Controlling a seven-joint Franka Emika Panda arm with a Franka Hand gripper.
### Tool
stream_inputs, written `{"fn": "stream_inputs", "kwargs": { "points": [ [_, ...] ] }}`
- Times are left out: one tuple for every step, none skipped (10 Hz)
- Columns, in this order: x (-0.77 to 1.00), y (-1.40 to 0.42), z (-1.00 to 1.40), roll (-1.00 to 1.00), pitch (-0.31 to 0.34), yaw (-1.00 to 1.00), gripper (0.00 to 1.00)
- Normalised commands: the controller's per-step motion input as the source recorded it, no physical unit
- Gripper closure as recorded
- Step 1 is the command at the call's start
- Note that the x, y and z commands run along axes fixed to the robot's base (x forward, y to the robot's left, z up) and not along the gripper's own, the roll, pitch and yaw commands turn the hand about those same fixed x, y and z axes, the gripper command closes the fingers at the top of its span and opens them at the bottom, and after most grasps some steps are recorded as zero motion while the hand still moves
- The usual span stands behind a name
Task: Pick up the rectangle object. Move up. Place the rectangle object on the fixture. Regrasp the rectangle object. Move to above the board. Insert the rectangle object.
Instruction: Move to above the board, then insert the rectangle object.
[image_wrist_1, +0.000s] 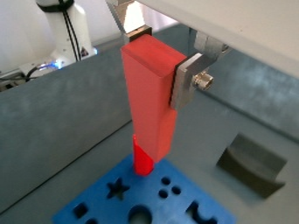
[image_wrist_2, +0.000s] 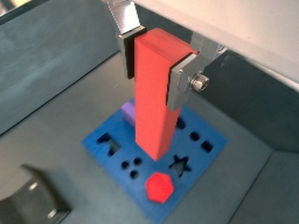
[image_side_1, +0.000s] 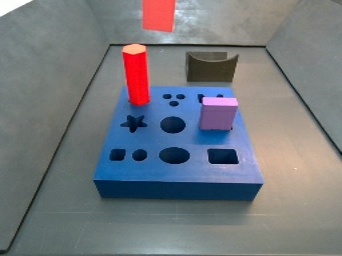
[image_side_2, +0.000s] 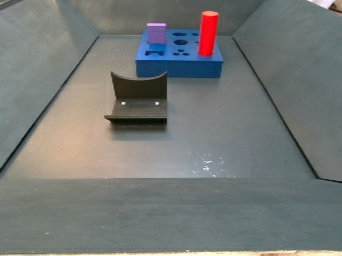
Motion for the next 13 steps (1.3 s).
{"fn": "stream_inputs", "kwargs": {
  "points": [
    [-0.08,0.03,0.0,-0.36,-0.113,-0.05,1.0],
    [-0.06,0.02,0.0,-0.22,-0.079,-0.03,1.0],
    [0.0,-0.03,0.0,0.0,0.0,0.0,1.0],
    [0.0,-0.01,-0.02,0.0,0.0,0.0,1.0],
    [-0.2,-0.02,0.0,0.0,-0.07,0.14,1.0],
    [-0.26,0.0,0.0,0.0,-0.123,0.21,1.0],
    [-0.21,0.0,-0.16,0.0,-0.201,0.0,1.0],
    [0.17,-0.35,-0.41,-0.13,-0.137,0.09,1.0],
    [0.59,-0.44,-0.47,-0.17,-0.029,0.19,1.0],
    [0.77,-0.42,-0.59,-0.2,0.0,0.17,1.0],
    [0.85,-0.4,-0.62,-0.2,0.0,0.18,1.0],
    [0.87,-0.37,-0.66,-0.19,0.0,0.19,1.0],
    [0.91,-0.4,-0.74,-0.16,0.0,0.16,1.0]
  ]
}}
